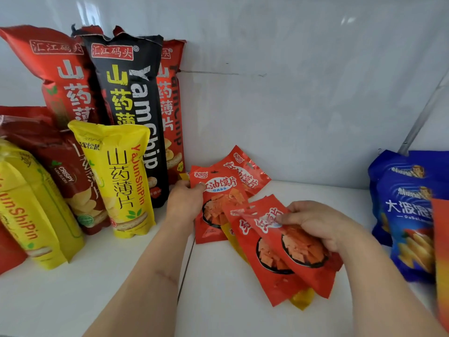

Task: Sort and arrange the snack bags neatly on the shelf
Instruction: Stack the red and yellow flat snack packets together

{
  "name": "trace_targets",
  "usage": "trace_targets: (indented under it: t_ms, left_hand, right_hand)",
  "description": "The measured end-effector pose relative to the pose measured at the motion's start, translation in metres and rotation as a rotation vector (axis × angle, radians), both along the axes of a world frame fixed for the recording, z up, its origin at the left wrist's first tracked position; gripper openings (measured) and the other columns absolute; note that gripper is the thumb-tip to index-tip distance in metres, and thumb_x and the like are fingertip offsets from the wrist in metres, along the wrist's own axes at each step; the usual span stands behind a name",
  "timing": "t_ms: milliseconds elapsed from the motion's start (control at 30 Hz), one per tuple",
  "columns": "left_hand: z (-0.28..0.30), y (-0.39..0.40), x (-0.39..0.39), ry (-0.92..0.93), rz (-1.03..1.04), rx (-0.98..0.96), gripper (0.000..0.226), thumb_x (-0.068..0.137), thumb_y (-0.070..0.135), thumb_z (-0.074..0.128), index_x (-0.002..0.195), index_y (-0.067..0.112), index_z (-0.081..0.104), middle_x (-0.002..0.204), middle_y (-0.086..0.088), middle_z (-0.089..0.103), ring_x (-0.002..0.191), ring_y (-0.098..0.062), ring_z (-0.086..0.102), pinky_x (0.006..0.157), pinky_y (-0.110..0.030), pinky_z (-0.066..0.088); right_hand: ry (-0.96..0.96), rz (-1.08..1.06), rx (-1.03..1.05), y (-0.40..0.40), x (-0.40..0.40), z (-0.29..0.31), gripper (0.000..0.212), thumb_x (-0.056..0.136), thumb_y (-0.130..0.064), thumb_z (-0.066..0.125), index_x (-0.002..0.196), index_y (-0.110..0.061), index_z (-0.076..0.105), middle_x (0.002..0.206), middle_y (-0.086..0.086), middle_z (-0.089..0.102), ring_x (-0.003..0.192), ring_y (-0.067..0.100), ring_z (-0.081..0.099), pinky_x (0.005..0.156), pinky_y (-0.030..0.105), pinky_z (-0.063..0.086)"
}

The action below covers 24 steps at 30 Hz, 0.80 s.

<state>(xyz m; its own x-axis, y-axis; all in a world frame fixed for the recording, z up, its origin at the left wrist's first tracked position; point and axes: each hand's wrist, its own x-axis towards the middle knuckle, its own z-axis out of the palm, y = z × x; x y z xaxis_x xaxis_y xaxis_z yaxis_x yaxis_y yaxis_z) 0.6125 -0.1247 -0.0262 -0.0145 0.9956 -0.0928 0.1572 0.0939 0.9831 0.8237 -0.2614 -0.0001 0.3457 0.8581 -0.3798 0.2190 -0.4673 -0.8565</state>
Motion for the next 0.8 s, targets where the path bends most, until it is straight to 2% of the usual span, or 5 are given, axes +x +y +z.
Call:
trace_targets:
  t_ms: [133, 300, 467, 600, 800]
  left_hand:
    - [0.0, -0.002, 0.001, -0.02, -0.006, -0.018, 0.011, 0.097, 0.034, 0.063, 0.089, 0.028, 0.058, 0.109, -0.001, 0.072, 0.097, -0.023, 0.07, 0.091, -0.046, 0.058]
    - [-0.001, -0.003, 0.0, -0.038, 0.01, -0.024, 0.013, 0.098, 0.034, 0.063, 0.106, 0.025, 0.059, 0.108, 0.0, 0.07, 0.095, -0.021, 0.07, 0.087, -0.044, 0.06]
    - [-0.002, -0.003, 0.003, 0.051, 0.002, 0.017, 0.029, 0.092, 0.042, 0.063, 0.113, 0.023, 0.06, 0.121, -0.003, 0.067, 0.105, -0.024, 0.067, 0.094, -0.046, 0.056]
    - [0.0, -0.011, 0.009, 0.459, 0.131, 0.301, 0.055, 0.093, 0.036, 0.063, 0.141, 0.012, 0.05, 0.158, -0.009, 0.032, 0.142, -0.037, 0.032, 0.114, -0.049, 0.032]
    - [0.006, -0.022, 0.018, 0.47, 0.098, 0.44, 0.055, 0.095, 0.034, 0.062, 0.142, 0.008, 0.049, 0.16, -0.011, 0.028, 0.146, -0.035, 0.025, 0.118, -0.046, 0.024]
  right_hand:
    - [-0.28, 0.02, -0.019, -0.001, -0.013, 0.001, 0.021, 0.08, -0.031, 0.08, 0.089, -0.017, 0.067, 0.086, 0.003, 0.074, 0.08, 0.021, 0.071, 0.068, 0.032, 0.054]
    - [-0.468, 0.046, -0.035, -0.004, -0.02, 0.004, 0.018, 0.086, -0.031, 0.075, 0.083, -0.024, 0.058, 0.086, -0.006, 0.065, 0.078, 0.011, 0.061, 0.06, 0.026, 0.041]
    - [-0.478, 0.036, -0.031, -0.005, -0.022, 0.001, 0.018, 0.087, -0.029, 0.073, 0.084, -0.027, 0.056, 0.086, -0.009, 0.061, 0.077, 0.008, 0.058, 0.059, 0.024, 0.041]
    - [-0.494, 0.0, 0.005, -0.008, -0.02, -0.001, 0.015, 0.089, -0.028, 0.071, 0.091, -0.026, 0.057, 0.088, -0.009, 0.061, 0.087, 0.015, 0.062, 0.07, 0.027, 0.047]
    - [-0.399, -0.09, 0.027, -0.019, -0.011, -0.005, 0.014, 0.086, -0.027, 0.075, 0.094, -0.024, 0.063, 0.094, -0.001, 0.071, 0.081, 0.016, 0.068, 0.063, 0.027, 0.048]
